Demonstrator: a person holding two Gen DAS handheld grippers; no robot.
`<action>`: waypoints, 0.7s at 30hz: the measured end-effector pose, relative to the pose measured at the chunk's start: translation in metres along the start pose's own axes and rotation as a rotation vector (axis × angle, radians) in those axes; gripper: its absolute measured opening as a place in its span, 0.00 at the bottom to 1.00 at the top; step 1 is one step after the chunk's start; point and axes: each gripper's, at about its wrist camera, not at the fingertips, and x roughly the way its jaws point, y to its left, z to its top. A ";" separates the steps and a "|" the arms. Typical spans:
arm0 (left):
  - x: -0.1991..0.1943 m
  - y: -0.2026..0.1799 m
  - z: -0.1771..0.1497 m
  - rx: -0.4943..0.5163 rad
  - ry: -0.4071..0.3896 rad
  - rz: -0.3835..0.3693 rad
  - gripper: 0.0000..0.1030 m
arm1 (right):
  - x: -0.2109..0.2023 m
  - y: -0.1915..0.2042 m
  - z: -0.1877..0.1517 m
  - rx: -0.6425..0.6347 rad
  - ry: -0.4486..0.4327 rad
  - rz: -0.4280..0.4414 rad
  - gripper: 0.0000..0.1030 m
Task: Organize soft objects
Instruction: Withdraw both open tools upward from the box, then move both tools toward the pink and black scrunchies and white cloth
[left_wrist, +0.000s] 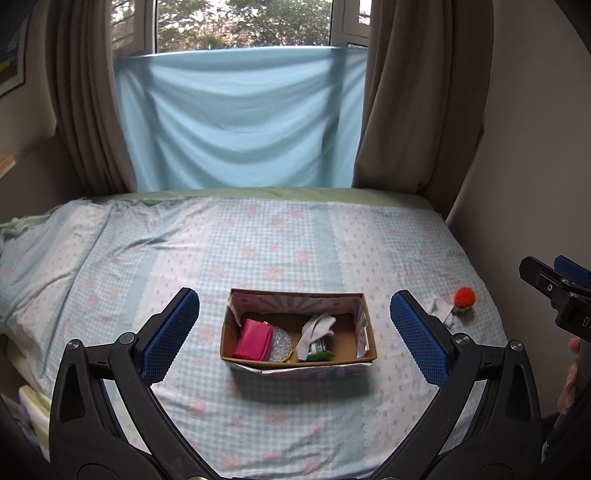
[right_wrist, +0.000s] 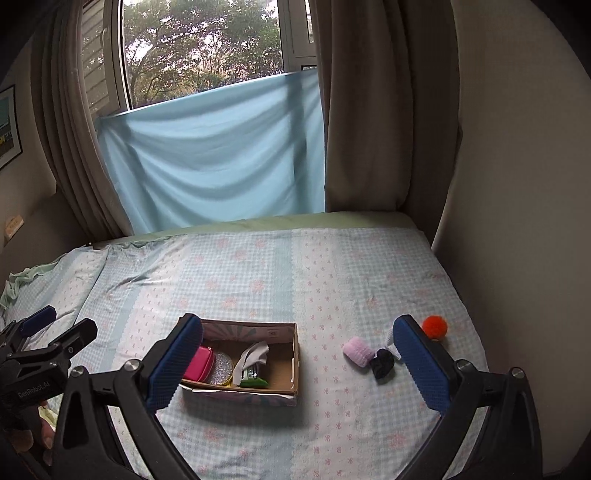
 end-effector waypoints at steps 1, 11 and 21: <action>0.000 -0.008 0.001 0.002 -0.006 0.004 1.00 | -0.001 -0.009 0.000 0.003 -0.005 -0.004 1.00; 0.054 -0.117 -0.005 0.005 0.061 -0.045 1.00 | 0.014 -0.125 -0.001 0.051 -0.007 -0.101 1.00; 0.151 -0.209 -0.033 -0.033 0.190 -0.062 1.00 | 0.087 -0.233 -0.009 0.055 0.073 -0.112 1.00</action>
